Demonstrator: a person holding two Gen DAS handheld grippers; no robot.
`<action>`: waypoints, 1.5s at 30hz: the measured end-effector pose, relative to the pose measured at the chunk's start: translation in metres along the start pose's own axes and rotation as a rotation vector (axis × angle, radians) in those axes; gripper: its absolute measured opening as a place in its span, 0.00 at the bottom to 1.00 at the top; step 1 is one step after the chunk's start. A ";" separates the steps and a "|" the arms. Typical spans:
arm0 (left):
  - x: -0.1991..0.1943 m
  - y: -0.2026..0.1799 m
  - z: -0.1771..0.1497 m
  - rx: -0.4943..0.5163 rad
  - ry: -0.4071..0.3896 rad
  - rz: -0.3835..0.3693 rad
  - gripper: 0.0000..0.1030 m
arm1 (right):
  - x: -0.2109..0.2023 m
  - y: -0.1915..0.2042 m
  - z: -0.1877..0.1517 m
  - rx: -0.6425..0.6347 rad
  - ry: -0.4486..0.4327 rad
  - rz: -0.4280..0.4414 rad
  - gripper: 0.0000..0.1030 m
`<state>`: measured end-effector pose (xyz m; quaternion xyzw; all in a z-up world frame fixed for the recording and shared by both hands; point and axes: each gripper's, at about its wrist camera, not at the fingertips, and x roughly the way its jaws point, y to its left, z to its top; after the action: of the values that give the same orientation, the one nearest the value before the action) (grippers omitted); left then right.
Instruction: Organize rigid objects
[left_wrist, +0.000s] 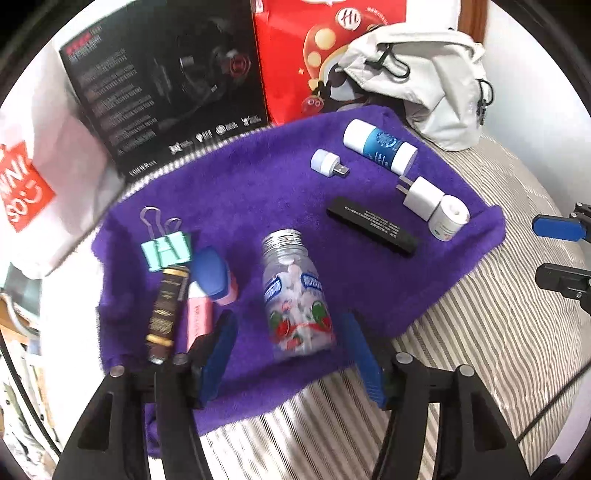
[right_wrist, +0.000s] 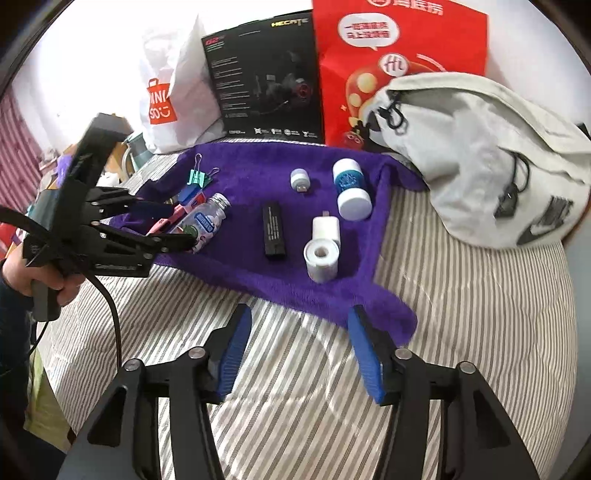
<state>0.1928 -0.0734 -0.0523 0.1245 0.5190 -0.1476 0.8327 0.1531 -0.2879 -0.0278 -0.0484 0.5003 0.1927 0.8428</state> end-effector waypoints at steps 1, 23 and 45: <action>-0.005 0.000 -0.003 -0.004 0.002 0.000 0.72 | -0.002 0.001 -0.002 0.009 0.000 -0.001 0.55; -0.132 -0.028 -0.100 -0.176 -0.157 0.005 1.00 | -0.052 0.051 -0.041 0.108 -0.021 -0.038 1.00; -0.162 -0.025 -0.109 -0.306 -0.172 0.105 1.00 | -0.097 0.052 -0.046 0.210 -0.055 -0.175 1.00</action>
<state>0.0258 -0.0387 0.0454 0.0101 0.4553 -0.0334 0.8897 0.0539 -0.2792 0.0389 0.0016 0.4884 0.0662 0.8701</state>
